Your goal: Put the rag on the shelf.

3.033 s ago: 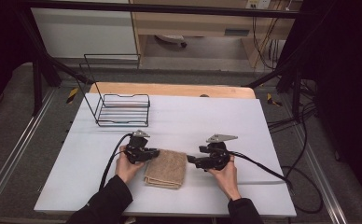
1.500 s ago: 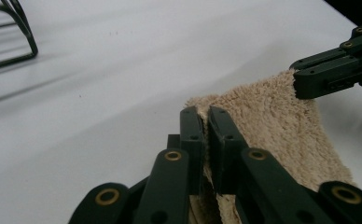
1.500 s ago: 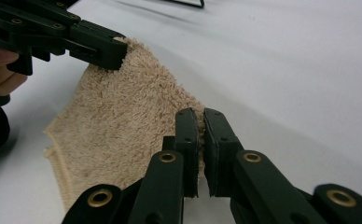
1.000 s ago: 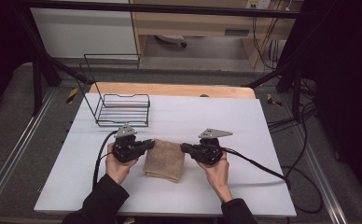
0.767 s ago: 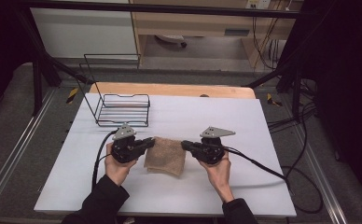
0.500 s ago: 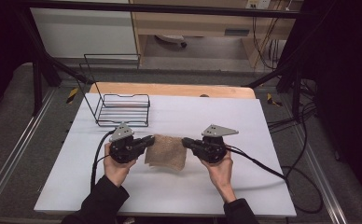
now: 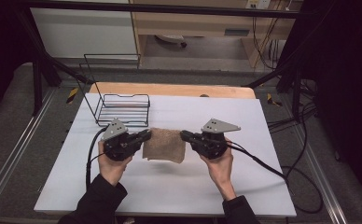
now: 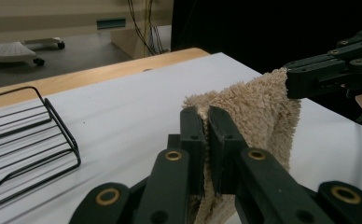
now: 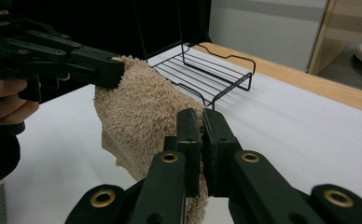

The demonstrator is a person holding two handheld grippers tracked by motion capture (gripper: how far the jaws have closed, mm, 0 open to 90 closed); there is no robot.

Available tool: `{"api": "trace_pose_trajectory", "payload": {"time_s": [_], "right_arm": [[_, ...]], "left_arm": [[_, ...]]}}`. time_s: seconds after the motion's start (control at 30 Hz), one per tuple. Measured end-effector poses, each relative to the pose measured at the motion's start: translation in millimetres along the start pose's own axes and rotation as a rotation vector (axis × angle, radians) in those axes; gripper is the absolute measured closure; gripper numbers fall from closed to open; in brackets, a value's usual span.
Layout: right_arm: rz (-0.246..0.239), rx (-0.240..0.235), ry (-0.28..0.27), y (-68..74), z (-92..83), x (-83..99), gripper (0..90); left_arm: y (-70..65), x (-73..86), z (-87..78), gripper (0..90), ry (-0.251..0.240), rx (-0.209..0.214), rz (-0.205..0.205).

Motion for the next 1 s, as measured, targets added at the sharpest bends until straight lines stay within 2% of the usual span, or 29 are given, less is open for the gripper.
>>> {"api": "trace_pose_trajectory", "payload": {"time_s": [0.17, 0.47, 0.6, 0.73, 1.0], "right_arm": [[-0.014, -0.005, -0.023, 4.7, 2.4, -13.1, 86.4], [-0.030, -0.009, -0.073, 14.5, 11.4, -38.4, 86.3], [-0.034, -0.011, -0.084, 17.7, 15.5, -46.2, 86.3], [-0.046, -0.007, -0.105, 23.0, 24.7, -61.6, 86.2], [-0.079, 0.003, -0.135, 32.6, 38.3, -88.5, 86.3]], "left_arm": [[4.5, -8.3, -7.5, 84.7, -0.023, -0.001, -0.008], [16.8, -26.3, -23.4, 84.7, -0.048, -0.027, 0.015], [24.1, -34.9, -31.3, 84.7, -0.054, -0.039, 0.028], [33.2, -43.7, -38.0, 84.7, -0.067, -0.053, 0.027], [51.9, -59.6, -52.8, 84.6, -0.126, -0.071, 0.014]]}}
Point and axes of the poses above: each handheld gripper's, and its own axes: z roughly forward along the jaws, x roughly out of its underside, y roughly to its left, the point moved 6 cm from there along z, roughly forward along the jaws
